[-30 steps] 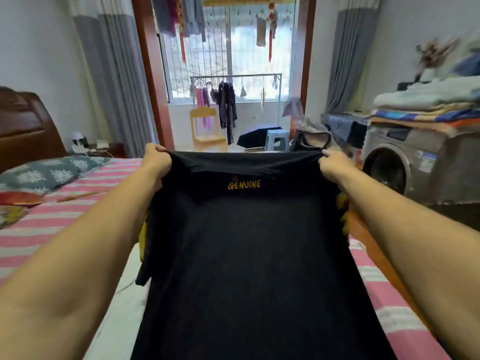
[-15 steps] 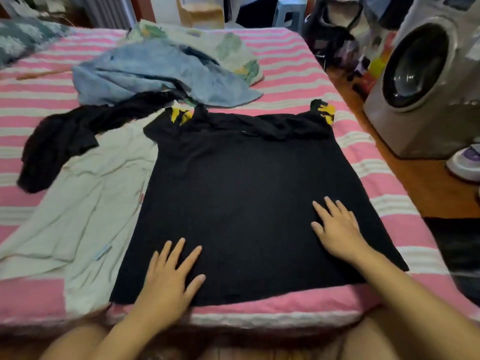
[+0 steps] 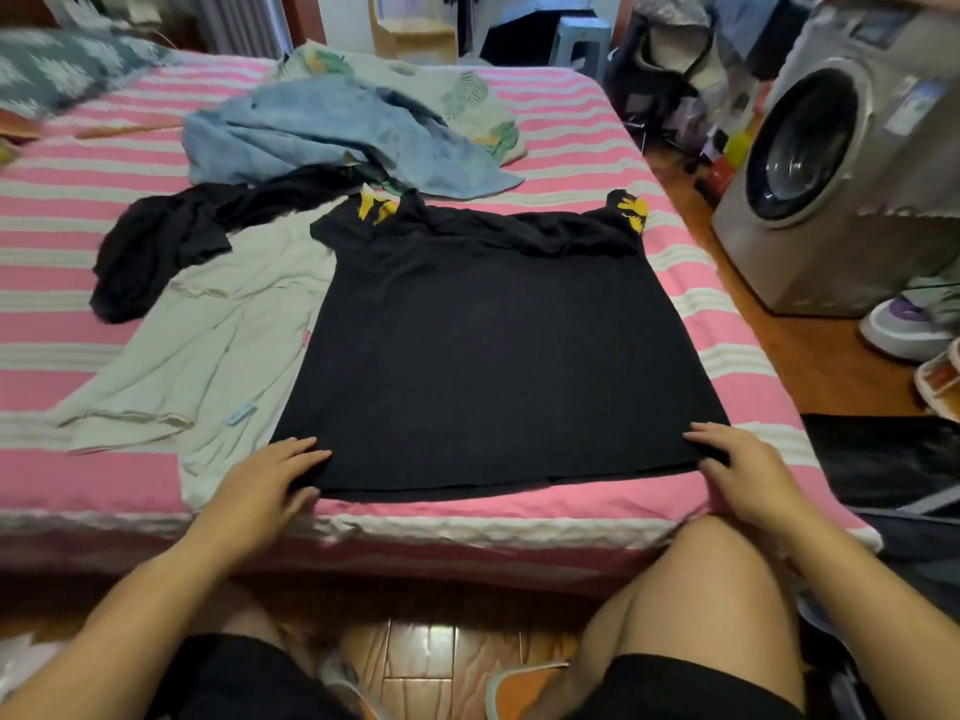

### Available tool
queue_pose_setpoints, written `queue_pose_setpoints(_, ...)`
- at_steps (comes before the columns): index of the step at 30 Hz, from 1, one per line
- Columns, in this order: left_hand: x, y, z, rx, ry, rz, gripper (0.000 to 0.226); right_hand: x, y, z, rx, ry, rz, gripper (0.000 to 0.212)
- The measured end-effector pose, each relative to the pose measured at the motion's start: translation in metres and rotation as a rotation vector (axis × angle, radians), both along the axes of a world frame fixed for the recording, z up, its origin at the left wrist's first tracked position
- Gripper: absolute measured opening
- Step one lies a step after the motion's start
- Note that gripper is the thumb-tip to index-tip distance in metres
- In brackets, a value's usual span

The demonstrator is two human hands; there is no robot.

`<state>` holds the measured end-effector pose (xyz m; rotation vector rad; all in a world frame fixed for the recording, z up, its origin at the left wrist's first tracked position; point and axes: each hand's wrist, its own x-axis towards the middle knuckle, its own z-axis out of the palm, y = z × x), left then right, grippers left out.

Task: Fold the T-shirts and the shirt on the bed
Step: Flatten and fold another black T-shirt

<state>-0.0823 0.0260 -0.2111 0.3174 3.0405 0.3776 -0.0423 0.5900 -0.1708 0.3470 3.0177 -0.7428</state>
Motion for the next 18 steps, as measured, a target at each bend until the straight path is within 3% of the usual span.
queue_pose_setpoints(3, 0.000, -0.012, -0.004, 0.075, 0.108, 0.100, 0.047, 0.002, 0.000, -0.008, 0.051, 0.086, -0.160, 0.037)
queue_pose_setpoints(5, 0.001, -0.014, 0.000, 0.161, 0.135, 0.270, 0.047, 0.001, -0.001, -0.010, 0.047, 0.101, -0.310, 0.037)
queue_pose_setpoints(8, -0.001, -0.006, 0.008, 0.253, 0.035, 0.480, 0.038, -0.005, -0.009, -0.002, -0.064, 0.078, -0.515, 0.033)
queue_pose_setpoints(11, 0.002, 0.000, 0.009, 0.189, -0.042, 0.474, 0.033, -0.008, -0.016, 0.006, -0.084, 0.043, -0.566, 0.024)
queue_pose_setpoints(15, 0.008, -0.003, 0.013, 0.332, 0.029, 0.546, 0.031, 0.007, -0.009, 0.012, -0.116, 0.336, -0.702, 0.029)
queue_pose_setpoints(18, 0.009, -0.006, 0.015, 0.399, 0.029, 0.622, 0.028, 0.011, -0.004, 0.003, -0.259, 0.416, -0.884, 0.027)
